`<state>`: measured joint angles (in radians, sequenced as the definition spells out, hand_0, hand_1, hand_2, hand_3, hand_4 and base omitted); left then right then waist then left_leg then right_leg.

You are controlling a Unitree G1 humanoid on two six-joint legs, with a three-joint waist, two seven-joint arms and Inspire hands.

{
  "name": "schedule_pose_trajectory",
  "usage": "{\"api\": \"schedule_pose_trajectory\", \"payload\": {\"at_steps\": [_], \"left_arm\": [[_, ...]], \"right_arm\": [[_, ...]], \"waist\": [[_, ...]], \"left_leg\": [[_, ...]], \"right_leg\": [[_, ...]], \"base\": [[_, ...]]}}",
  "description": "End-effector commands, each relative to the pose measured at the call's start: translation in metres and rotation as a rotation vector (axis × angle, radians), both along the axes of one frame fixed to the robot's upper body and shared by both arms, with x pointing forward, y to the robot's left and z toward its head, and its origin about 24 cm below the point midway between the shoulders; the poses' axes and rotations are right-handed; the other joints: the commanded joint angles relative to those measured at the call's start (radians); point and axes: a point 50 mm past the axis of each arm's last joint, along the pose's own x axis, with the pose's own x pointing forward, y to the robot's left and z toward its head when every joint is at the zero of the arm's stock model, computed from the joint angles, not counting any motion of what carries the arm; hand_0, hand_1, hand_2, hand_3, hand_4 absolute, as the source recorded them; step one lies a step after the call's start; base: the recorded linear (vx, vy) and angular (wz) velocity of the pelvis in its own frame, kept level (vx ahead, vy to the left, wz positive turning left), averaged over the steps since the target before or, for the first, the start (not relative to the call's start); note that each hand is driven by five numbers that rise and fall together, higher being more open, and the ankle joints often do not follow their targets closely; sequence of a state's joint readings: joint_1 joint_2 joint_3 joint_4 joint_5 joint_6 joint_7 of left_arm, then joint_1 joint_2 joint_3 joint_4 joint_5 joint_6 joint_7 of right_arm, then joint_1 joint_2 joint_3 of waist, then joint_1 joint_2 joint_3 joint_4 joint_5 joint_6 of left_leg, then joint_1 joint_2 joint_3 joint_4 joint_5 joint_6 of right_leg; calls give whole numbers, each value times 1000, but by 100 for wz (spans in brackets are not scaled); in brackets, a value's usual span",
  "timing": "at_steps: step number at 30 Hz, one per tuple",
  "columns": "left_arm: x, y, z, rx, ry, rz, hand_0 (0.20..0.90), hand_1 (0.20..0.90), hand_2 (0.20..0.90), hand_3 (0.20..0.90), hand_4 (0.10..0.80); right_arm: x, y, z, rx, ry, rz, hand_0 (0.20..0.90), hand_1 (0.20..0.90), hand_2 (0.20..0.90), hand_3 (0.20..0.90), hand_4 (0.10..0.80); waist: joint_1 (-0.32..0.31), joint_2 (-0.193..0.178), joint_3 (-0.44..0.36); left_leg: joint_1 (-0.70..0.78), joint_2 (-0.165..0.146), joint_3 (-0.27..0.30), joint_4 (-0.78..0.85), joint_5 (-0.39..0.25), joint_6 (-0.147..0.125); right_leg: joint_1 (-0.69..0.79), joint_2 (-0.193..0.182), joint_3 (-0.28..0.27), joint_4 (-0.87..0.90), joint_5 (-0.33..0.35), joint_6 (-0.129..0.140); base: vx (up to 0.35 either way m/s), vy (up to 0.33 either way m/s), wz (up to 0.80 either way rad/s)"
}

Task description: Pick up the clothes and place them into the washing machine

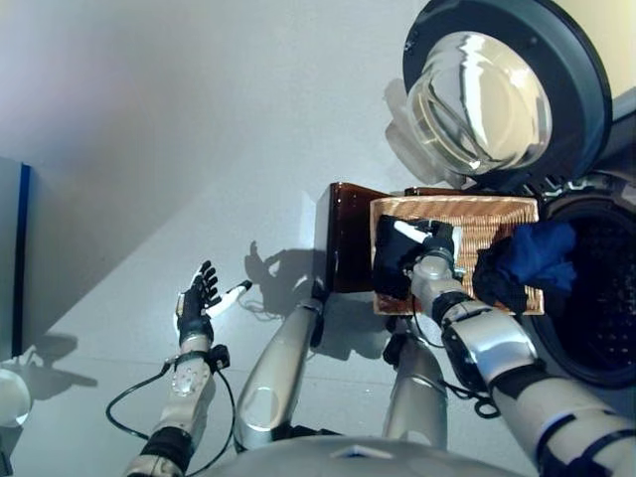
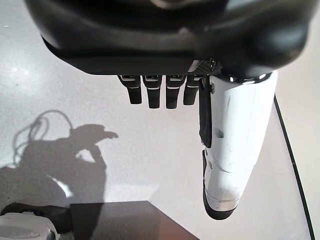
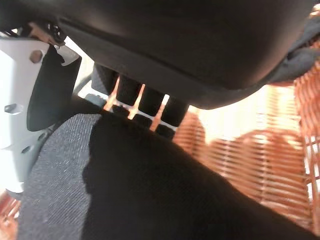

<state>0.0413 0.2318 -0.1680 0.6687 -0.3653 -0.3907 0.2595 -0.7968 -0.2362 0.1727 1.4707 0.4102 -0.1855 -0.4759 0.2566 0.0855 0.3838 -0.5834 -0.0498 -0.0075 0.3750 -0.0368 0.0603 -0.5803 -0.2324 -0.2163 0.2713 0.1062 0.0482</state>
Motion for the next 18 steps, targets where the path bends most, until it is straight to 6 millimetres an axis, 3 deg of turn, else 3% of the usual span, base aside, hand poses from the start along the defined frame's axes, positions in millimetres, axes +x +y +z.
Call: {"api": "schedule_pose_trajectory", "payload": {"at_steps": [1,3,5,8,12,13,17,18], "left_arm": [[-10,21,5,43,-29,40,900,900,900,900,800],[-15,20,1,31,-10,37,900,900,900,900,800],[-17,20,-3,25,11,38,900,900,900,900,800],[-22,17,-9,-4,36,38,900,900,900,900,800],[-27,10,-16,-36,63,27,900,900,900,900,800],[-31,5,-21,-59,82,19,900,900,900,900,800],[-34,-4,-25,-97,92,7,900,900,900,900,800],[-37,-14,-30,-128,113,-4,900,900,900,900,800]], "right_arm": [[-1,-43,20,-73,-73,-89,200,200,200,200,300],[-6,-65,26,-72,-103,-158,200,200,200,200,300],[-8,-72,28,-70,-115,-179,200,200,200,200,300],[-12,-99,46,-41,-215,-284,200,200,200,200,300],[-16,-116,57,-9,-293,-366,200,200,200,200,300],[-20,-121,58,35,-342,-415,200,200,200,200,300],[-22,-118,55,147,-444,-474,200,200,200,200,300],[-24,-109,48,290,-538,-549,200,200,200,200,300]], "waist": [[0,62,-65],[-19,68,-81],[-23,74,-85],[-51,91,-102],[-68,113,-116],[-79,133,-119],[-94,157,-130],[-103,179,-136]], "left_leg": [[-7,6,17,-103,37,-64],[15,9,26,-112,39,-65],[24,9,28,-117,39,-65],[57,11,42,-136,42,-66],[84,12,54,-158,49,-68],[87,16,71,-167,76,-61],[104,17,85,-183,77,-59],[114,18,93,-195,77,-57]], "right_leg": [[48,20,1,93,-166,-15],[68,25,14,76,-162,-12],[72,27,18,73,-162,-11],[90,32,36,63,-161,-8],[104,37,49,49,-156,-5],[100,39,50,38,-130,-12],[101,43,67,31,-129,-9],[103,45,74,24,-130,-6]], "base": [[32,-2,-15],[14,-9,-13],[17,15,-10],[18,8,-18],[-4,38,-14],[-86,50,-9],[3,44,-24],[29,21,-19]]}}
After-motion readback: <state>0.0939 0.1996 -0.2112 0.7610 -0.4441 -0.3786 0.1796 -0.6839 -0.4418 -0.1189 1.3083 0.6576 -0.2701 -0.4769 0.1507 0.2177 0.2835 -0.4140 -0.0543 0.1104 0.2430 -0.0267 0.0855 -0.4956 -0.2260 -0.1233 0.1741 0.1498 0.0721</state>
